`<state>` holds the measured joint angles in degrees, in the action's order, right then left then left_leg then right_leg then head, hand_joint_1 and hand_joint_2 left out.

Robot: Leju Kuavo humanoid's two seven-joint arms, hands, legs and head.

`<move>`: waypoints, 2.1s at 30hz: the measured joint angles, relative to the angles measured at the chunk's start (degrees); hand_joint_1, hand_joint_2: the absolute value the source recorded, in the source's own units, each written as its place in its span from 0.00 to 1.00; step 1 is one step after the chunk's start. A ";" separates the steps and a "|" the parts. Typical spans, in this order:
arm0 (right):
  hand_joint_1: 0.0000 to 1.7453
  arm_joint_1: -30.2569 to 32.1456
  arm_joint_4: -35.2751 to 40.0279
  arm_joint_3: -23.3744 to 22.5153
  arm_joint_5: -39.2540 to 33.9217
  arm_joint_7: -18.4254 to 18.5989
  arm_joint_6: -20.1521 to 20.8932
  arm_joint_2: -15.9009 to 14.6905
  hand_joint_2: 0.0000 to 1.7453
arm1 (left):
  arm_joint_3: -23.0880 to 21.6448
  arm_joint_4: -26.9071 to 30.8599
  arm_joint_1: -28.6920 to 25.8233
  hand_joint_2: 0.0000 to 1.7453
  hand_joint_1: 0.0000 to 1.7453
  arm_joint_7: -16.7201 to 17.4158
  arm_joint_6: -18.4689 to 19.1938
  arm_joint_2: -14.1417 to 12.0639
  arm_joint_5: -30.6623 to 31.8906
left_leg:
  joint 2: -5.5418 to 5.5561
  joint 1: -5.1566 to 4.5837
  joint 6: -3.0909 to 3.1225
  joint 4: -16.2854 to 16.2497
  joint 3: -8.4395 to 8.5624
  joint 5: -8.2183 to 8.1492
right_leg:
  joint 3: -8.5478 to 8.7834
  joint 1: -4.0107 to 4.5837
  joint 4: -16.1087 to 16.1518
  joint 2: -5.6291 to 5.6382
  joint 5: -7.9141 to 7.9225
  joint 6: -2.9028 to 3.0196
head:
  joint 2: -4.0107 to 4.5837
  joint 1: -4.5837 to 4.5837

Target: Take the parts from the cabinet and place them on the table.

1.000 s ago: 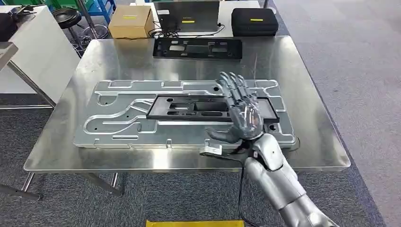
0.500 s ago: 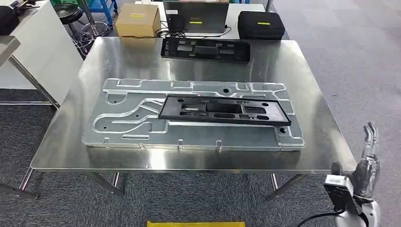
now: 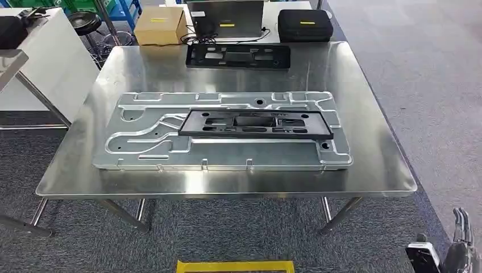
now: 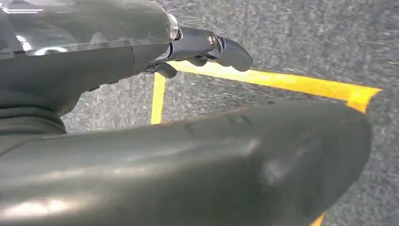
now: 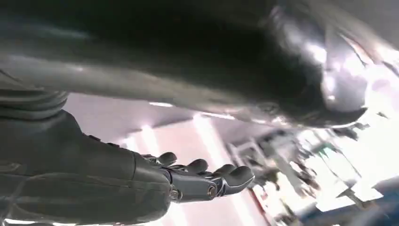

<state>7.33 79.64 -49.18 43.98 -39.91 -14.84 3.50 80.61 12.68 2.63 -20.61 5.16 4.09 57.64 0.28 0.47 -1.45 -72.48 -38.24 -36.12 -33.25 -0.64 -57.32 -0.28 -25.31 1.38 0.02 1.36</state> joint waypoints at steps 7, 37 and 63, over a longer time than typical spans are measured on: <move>0.00 -1.96 -12.16 -7.58 3.96 -0.02 0.13 -0.50 0.00 | 0.83 0.00 0.65 0.00 0.00 -0.18 -0.13 0.09 -0.04 | -0.15 -0.84 1.89 17.62 14.36 4.56 | -3.08 0.65 -0.15 0.11 3.36 -0.97 | 0.00 0.00; 0.00 -10.60 -64.87 -25.33 16.06 42.38 16.20 -1.09 0.00 | 0.09 -0.02 0.66 0.00 0.00 2.36 1.95 1.35 5.53 | -0.62 -0.86 2.39 13.82 13.02 6.25 | -0.83 1.12 0.56 -0.31 1.28 -0.14 | 0.00 0.04; 0.00 -11.94 -67.92 -23.67 20.39 42.12 18.29 1.92 0.00 | -4.26 -0.24 0.63 0.00 0.00 4.17 1.29 0.59 9.51 | -0.85 -0.07 -0.49 -2.81 -1.91 1.91 | 2.51 0.05 1.39 -0.41 -1.42 -0.11 | 0.00 0.04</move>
<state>-4.61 11.72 -72.85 64.37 2.21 3.45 5.42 76.35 12.44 3.26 -16.44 6.45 4.68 67.14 -0.57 0.39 -1.93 -75.29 -40.15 -34.21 -30.75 -0.58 -55.92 -0.70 -26.73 1.27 0.02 1.40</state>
